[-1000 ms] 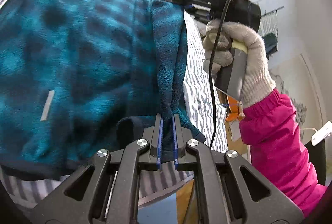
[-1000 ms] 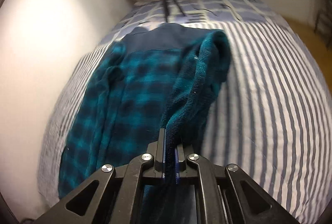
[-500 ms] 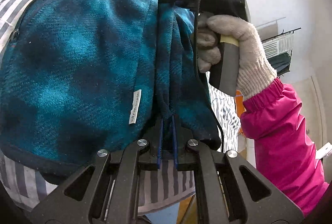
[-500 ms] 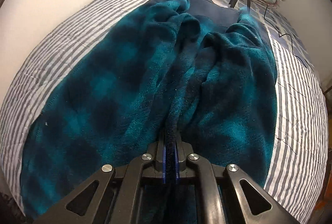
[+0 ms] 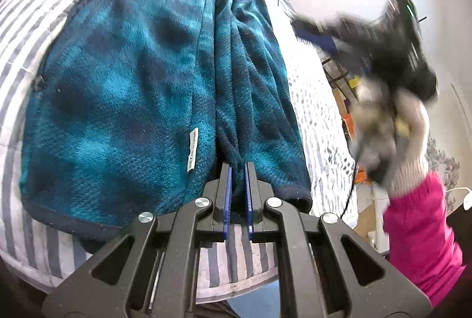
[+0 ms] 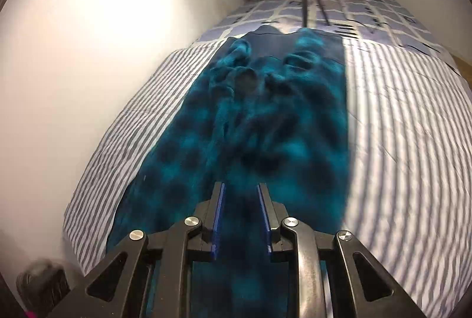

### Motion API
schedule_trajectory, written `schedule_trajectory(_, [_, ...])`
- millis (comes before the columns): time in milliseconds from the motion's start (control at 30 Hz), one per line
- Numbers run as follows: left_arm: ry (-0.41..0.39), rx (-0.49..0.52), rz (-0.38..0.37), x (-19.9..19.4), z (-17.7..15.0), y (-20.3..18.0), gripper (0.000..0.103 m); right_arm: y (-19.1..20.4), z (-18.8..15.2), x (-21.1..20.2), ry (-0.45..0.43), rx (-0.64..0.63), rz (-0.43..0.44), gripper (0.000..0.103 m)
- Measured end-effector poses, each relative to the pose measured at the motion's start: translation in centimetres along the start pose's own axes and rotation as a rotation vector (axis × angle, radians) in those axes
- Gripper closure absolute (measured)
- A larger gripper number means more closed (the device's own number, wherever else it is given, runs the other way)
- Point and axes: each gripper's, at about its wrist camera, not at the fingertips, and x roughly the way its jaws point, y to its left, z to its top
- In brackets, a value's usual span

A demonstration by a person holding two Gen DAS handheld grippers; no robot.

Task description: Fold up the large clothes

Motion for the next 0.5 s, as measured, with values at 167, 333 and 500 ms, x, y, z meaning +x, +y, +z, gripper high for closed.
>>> schedule_trajectory(167, [-0.003, 0.021, 0.024, -0.9, -0.1, 0.1, 0.100, 0.1, -6.4, -2.4, 0.028, 0.016, 0.048, 0.079])
schedule_trajectory(333, [-0.006, 0.027, 0.074, -0.7, -0.6, 0.7, 0.100, 2.2, -11.0, -1.2, 0.059, 0.035, 0.137, 0.079])
schedule_trajectory(500, [-0.047, 0.045, 0.074, -3.8, -1.0, 0.4, 0.100, 4.6, -12.4, -0.1, 0.094, -0.004, 0.146, 0.072])
